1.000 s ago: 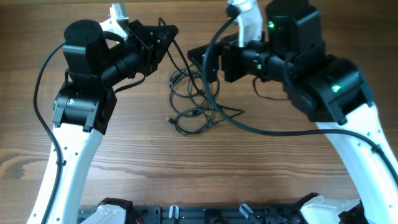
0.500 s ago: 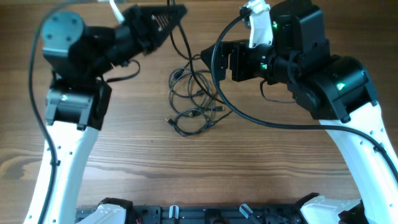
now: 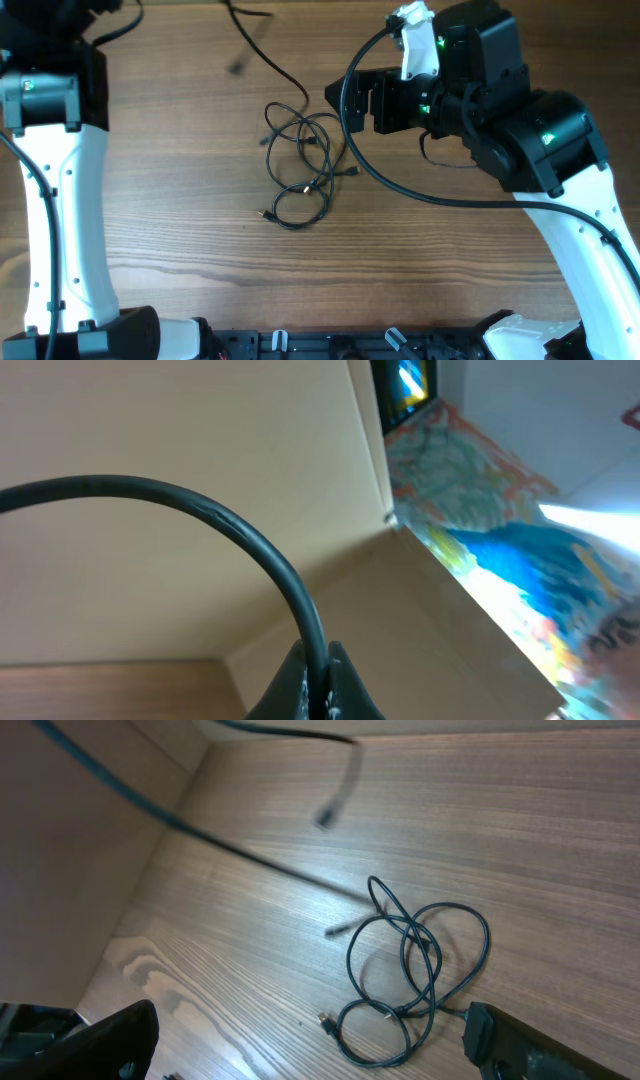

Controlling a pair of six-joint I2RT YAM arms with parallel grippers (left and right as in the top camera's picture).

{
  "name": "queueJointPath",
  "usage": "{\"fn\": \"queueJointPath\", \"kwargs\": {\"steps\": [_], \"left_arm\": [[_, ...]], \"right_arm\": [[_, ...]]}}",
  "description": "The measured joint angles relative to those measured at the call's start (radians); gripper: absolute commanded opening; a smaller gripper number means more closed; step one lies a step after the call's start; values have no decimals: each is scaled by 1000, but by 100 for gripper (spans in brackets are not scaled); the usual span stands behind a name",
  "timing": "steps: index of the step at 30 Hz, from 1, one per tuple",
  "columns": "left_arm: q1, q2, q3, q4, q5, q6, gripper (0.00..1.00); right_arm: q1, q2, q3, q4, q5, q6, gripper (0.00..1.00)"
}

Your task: Untangle cables

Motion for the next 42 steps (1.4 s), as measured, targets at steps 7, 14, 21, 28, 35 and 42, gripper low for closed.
{"fn": "queueJointPath", "kwargs": {"steps": [7, 14, 21, 28, 35, 42], "left_arm": [[79, 53, 0, 37, -11, 98, 4], [64, 151, 0, 21, -90, 175, 4], [31, 172, 3, -72, -272, 252, 4], [145, 326, 4, -166, -436, 362, 4], [346, 509, 4, -158, -469, 411, 4], [346, 523, 0, 277, -142, 270, 4]], "right_arm": [[0, 0, 0, -10, 0, 0, 99], [0, 0, 0, -23, 0, 0, 100], [0, 14, 0, -55, 0, 0, 100], [0, 38, 0, -55, 0, 0, 100], [0, 94, 0, -27, 0, 0, 100], [0, 142, 0, -24, 1, 30, 100]]}}
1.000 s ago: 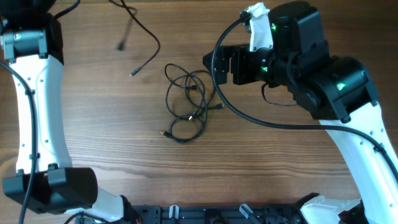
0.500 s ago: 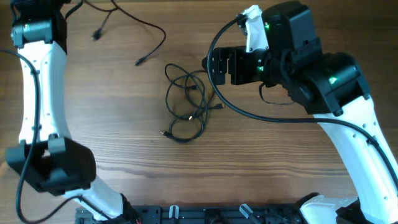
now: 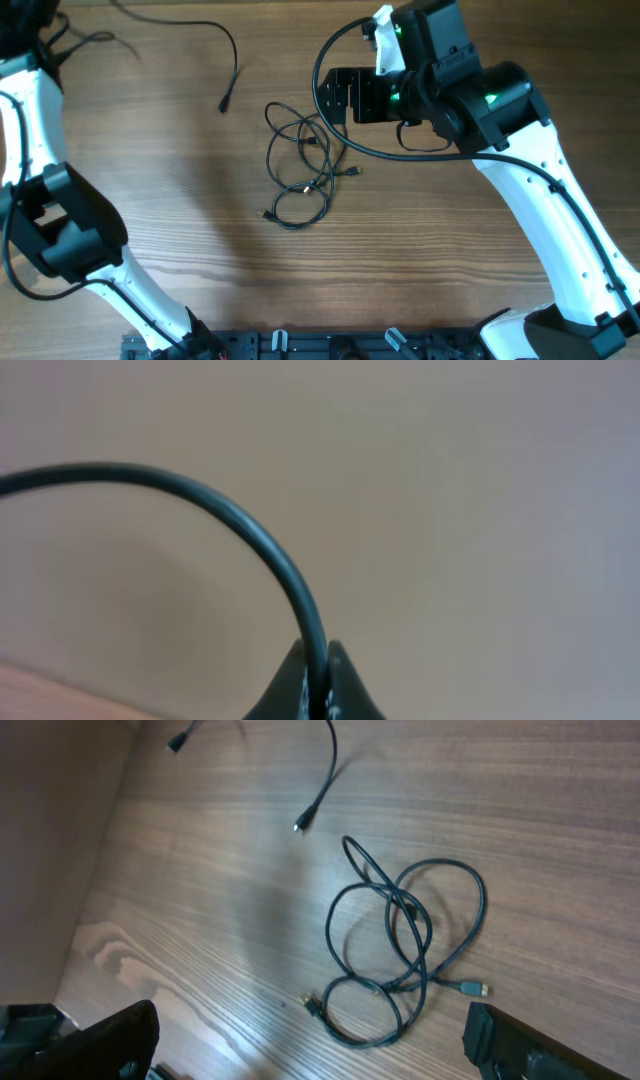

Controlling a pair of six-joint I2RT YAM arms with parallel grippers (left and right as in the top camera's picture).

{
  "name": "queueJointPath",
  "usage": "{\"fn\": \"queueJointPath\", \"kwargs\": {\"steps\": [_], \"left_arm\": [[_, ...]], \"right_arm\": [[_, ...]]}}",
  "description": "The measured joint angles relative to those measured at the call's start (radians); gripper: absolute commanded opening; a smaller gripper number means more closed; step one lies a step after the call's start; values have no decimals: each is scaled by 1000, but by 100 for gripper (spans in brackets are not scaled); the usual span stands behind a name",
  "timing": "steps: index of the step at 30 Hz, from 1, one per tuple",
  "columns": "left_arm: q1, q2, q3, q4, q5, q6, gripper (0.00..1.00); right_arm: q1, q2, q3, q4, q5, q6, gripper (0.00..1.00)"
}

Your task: Untangle cables

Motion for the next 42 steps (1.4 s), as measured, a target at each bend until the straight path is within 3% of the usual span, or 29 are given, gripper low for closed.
{"fn": "queueJointPath", "kwargs": {"steps": [2, 5, 13, 15, 17, 20, 22, 26, 27, 28, 29, 35, 39, 42], "left_arm": [[-57, -2, 1, 180, 75, -130, 4], [-161, -5, 2, 326, 122, -269, 4], [-387, -61, 2, 350, -13, -343, 4], [-382, -87, 11, 188, -47, -330, 4], [-339, -95, 18, -77, -103, -276, 4], [-254, -92, 11, -336, -251, -139, 6], [-198, -88, 11, -407, -374, -36, 13], [-39, -21, 11, -367, -520, 150, 22], [-6, 4, 11, -340, -533, 173, 39], [44, 49, 11, -313, -544, 196, 89], [82, 82, 11, -310, -552, 211, 100], [313, 170, 11, -407, -565, 362, 100], [313, 170, 11, -426, -422, 397, 100], [228, 170, 11, -514, -348, 437, 95]], "right_arm": [[0, 0, 0, -2, 0, 1, 100], [0, 0, 0, -21, 0, 3, 100], [0, 0, 0, -58, 2, 3, 100], [0, 0, 0, -63, 3, 3, 100], [0, 0, 0, -63, 6, 3, 100], [0, 0, 0, -66, 10, 3, 99], [0, 0, 0, -71, 10, 3, 100], [0, 0, 0, -76, 10, 3, 100], [0, 0, 0, -79, 10, 4, 100], [0, 0, 0, -80, 10, 7, 100], [0, 0, 0, -80, 10, 11, 100], [0, 0, 0, -84, 10, 27, 100], [0, 0, 0, -84, 10, 26, 100], [0, 0, 0, -84, 10, 26, 100]]}}
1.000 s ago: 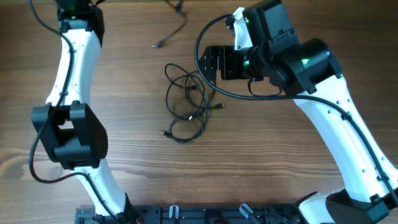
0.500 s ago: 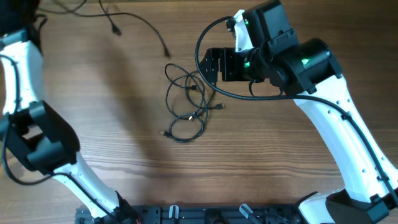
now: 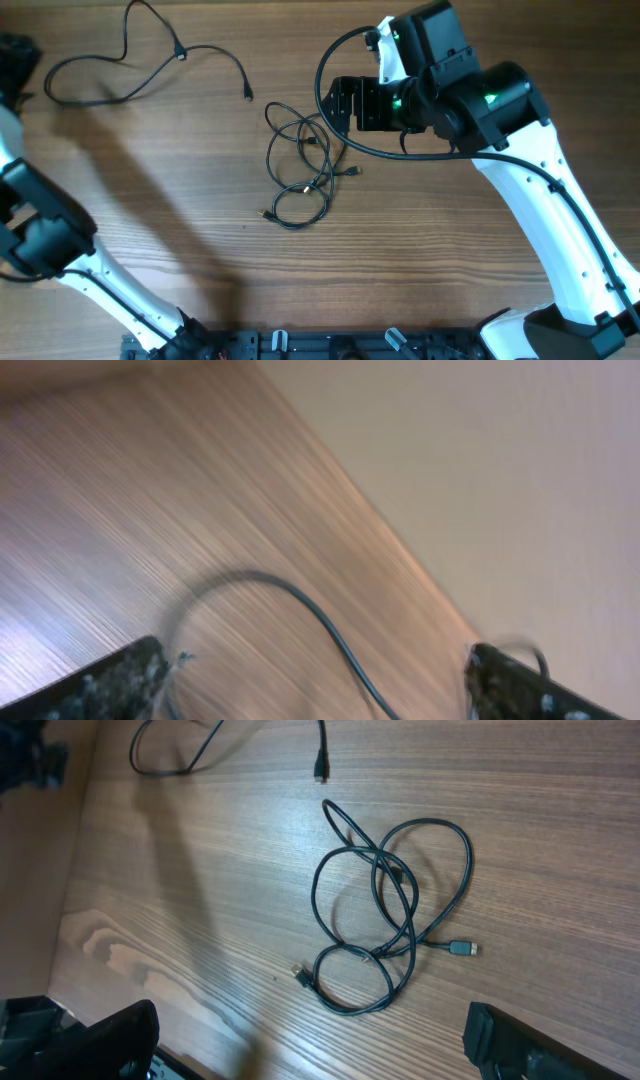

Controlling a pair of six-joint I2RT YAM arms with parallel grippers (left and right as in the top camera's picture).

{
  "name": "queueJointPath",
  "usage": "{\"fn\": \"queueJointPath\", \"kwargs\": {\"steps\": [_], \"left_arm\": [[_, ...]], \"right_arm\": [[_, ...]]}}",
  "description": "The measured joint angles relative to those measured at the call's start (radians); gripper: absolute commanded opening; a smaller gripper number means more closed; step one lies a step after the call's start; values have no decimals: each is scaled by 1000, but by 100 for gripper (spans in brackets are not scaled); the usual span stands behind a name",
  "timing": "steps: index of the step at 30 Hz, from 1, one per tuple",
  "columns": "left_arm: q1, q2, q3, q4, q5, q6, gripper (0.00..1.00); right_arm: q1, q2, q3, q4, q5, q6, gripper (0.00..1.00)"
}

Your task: Untangle cables

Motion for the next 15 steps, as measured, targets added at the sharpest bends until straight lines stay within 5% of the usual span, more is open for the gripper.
{"fn": "queueJointPath", "kwargs": {"steps": [3, 7, 15], "left_arm": [[-133, 0, 0, -94, -102, 87, 96], [-209, 1, 0, -179, -461, 157, 91], [-79, 37, 0, -219, -547, 224, 88]], "right_arm": [[0, 0, 0, -7, 0, 0, 100], [0, 0, 0, -30, 0, 0, 100], [0, 0, 0, -30, 0, 0, 100]]}}
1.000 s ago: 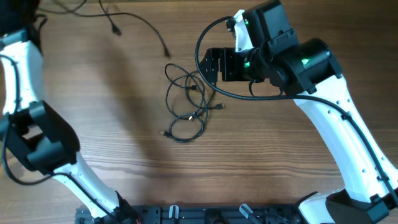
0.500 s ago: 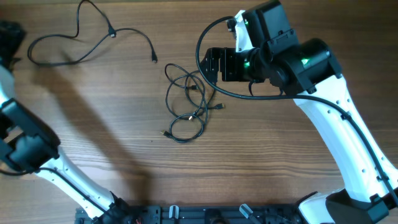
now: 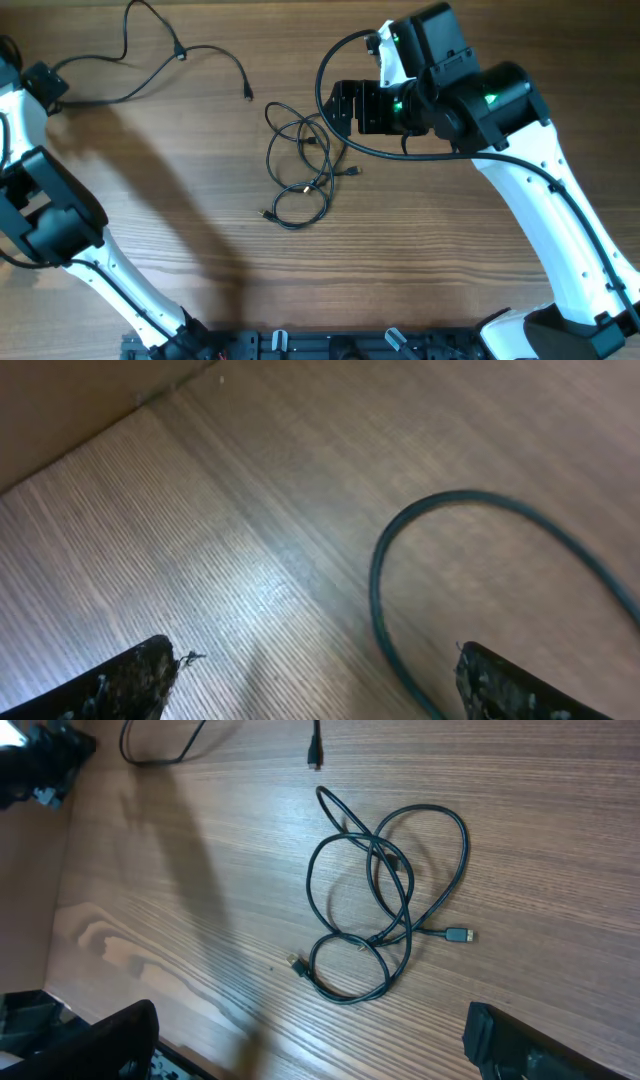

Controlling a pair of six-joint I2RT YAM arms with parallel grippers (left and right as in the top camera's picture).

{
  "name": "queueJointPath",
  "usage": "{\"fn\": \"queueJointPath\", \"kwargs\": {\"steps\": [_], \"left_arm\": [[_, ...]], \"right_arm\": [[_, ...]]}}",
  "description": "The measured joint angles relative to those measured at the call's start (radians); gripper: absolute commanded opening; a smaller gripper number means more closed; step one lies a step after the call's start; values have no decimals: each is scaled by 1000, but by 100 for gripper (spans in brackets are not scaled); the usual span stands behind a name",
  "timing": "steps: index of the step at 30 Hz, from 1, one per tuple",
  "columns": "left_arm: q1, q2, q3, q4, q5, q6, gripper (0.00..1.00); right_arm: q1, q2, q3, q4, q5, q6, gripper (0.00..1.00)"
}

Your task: Untangle cables

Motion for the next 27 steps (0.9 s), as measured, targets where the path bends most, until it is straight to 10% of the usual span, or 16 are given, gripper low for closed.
{"fn": "queueJointPath", "kwargs": {"steps": [3, 12, 17, 20, 27], "left_arm": [[10, 51, -1, 40, 51, 20, 75], [12, 135, -2, 105, 131, 59, 74], [12, 140, -2, 115, 127, 145, 52], [12, 152, 0, 121, 132, 156, 19], [12, 164, -1, 219, 134, 164, 4]], "right_arm": [[0, 0, 0, 0, 0, 0, 100], [0, 0, 0, 0, 0, 15, 100], [0, 0, 0, 0, 0, 15, 100], [0, 0, 0, 0, 0, 15, 100], [0, 0, 0, 0, 0, 22, 100]]}}
